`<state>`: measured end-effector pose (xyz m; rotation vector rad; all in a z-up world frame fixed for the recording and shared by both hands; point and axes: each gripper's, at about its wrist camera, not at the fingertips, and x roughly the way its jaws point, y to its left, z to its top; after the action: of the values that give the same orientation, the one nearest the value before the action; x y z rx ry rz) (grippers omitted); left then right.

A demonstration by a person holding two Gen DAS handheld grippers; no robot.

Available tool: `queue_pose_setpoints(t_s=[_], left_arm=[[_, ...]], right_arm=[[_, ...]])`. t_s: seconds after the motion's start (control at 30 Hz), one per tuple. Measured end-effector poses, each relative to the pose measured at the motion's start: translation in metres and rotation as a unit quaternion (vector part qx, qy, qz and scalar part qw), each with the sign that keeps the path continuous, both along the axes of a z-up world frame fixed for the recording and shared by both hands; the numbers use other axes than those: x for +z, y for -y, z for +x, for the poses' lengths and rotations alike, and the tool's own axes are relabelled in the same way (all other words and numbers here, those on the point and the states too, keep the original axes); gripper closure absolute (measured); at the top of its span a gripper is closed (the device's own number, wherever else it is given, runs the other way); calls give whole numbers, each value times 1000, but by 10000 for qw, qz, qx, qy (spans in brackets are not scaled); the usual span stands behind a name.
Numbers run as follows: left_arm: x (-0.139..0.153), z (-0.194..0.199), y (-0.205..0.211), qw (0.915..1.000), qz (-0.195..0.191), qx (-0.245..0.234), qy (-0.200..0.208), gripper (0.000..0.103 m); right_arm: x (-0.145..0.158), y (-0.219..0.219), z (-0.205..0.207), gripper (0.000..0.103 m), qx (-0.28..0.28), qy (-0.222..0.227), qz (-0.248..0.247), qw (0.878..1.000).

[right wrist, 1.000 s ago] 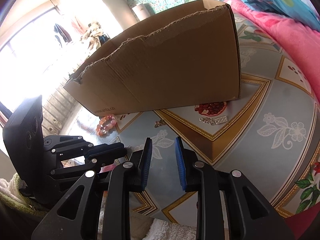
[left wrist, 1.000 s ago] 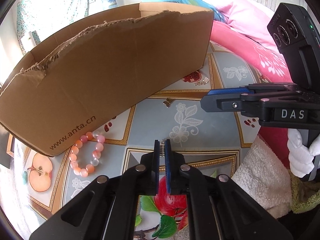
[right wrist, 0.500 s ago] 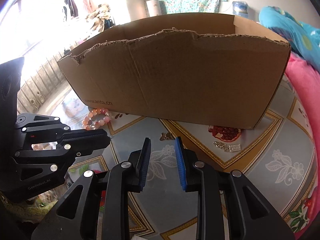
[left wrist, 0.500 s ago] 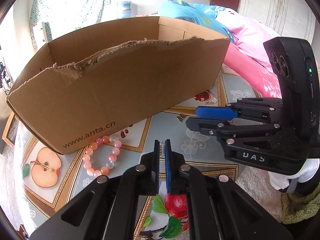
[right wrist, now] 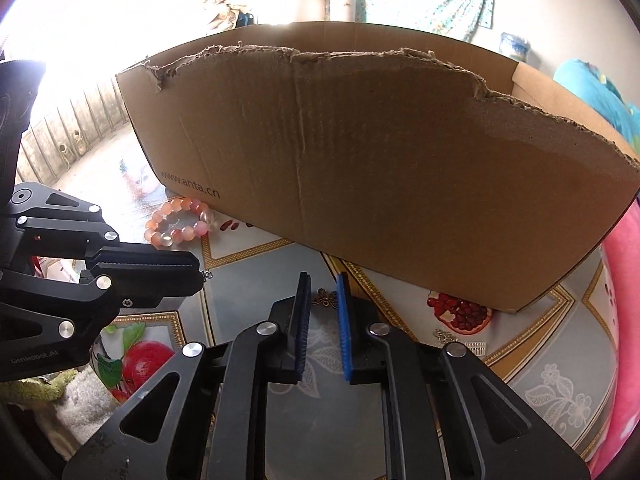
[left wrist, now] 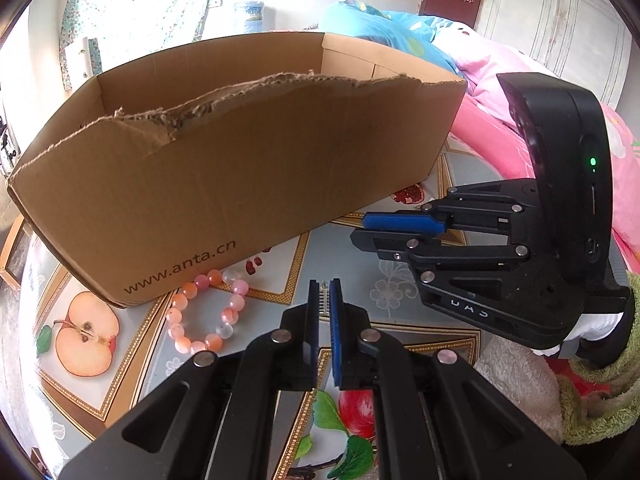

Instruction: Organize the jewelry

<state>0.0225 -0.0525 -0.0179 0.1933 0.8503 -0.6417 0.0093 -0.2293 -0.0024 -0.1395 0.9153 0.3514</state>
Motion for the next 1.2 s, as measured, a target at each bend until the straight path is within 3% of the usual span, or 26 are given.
queue_pose_setpoints(t_s=[0.13,0.17,0.37,0.47,0.53,0.6,0.63,0.87,0.93,0.97,1.2], left_arm=[[1,1,-1,10000,-14,-7,19,99],[2,1,-1,10000,-10,-6,32,99],[4,0,0,10000,10,5,93,99],[6,-2,-1,9999,1,4,117,99],[5,-3,-1,9999,3,4,114,99],[5,-4,-2,10000,7,-5,83,99],[5,-5,-2,10000,4,-3,76,99],[4,-3,-4,10000,11,10,56,99],[4,-4,-4,10000,9,9,46,99],[4,-4,-4,10000,8,6,44,99],[4,-2,-5,10000,-17,33,35,99]], right_arm=[[-1,-2,0,94,-45,48,6,10000],[0,-2,-1,103,-50,39,34,10000],[2,-2,-6,103,-52,-12,57,10000],[7,-2,-7,100,-69,-31,162,9998],[10,-1,-8,93,-72,-33,183,9998],[12,2,-8,80,-80,-59,183,9998],[12,3,-7,79,-79,-89,197,9997],[1,6,6,80,-36,-250,107,9996],[-2,4,7,85,13,-234,-18,9997],[-2,3,7,93,32,-245,-40,9997],[-2,-3,14,93,-46,-258,-20,9997]])
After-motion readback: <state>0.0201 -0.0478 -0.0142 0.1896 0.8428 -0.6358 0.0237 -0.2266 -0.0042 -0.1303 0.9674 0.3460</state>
